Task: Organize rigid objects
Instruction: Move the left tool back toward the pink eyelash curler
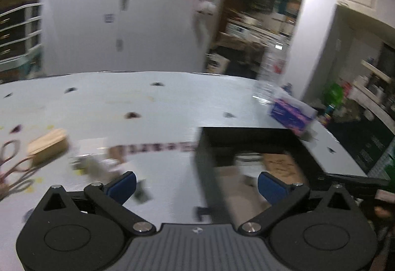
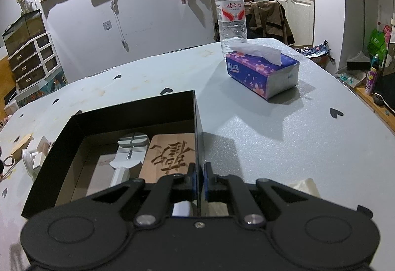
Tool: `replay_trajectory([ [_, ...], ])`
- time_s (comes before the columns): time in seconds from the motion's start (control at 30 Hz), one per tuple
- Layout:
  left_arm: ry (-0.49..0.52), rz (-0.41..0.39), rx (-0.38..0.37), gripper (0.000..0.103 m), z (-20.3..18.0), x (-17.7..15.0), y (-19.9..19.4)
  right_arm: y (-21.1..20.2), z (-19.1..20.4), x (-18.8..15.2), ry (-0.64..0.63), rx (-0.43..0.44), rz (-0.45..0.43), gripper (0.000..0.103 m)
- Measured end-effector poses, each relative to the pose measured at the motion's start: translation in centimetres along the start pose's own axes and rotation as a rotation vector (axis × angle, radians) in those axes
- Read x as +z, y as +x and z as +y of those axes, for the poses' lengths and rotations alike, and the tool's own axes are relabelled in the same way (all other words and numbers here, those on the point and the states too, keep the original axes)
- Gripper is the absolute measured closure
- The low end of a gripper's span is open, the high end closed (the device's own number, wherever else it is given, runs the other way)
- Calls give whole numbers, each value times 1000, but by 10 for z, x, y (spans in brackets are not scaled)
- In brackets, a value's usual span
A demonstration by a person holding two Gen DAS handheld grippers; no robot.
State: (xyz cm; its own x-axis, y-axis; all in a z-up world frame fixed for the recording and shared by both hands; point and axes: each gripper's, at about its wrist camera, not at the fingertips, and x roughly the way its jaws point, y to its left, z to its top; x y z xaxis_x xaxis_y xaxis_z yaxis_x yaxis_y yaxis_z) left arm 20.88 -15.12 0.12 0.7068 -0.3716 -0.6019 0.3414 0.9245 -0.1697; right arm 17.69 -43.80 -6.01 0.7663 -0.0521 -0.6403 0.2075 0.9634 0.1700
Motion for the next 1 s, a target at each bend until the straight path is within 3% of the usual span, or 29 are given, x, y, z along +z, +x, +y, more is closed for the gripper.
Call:
replay_trajectory([
  [0.33,-201,-47,286,0,92,-29,-21,-1,3,-1,-7,-10,-3,97],
  [0.57,-253,-65,521,0,147,-39,-27,-1,5,-1,-14,-23,-9,98],
  [0.87,-286,-99,615,2,199,-42,-14,-2,2,-3,16,-13,-20,97],
  [1.0,-268,-104,625,12,212,-38,-3,-2,-1,-4,40,20,-28,87],
])
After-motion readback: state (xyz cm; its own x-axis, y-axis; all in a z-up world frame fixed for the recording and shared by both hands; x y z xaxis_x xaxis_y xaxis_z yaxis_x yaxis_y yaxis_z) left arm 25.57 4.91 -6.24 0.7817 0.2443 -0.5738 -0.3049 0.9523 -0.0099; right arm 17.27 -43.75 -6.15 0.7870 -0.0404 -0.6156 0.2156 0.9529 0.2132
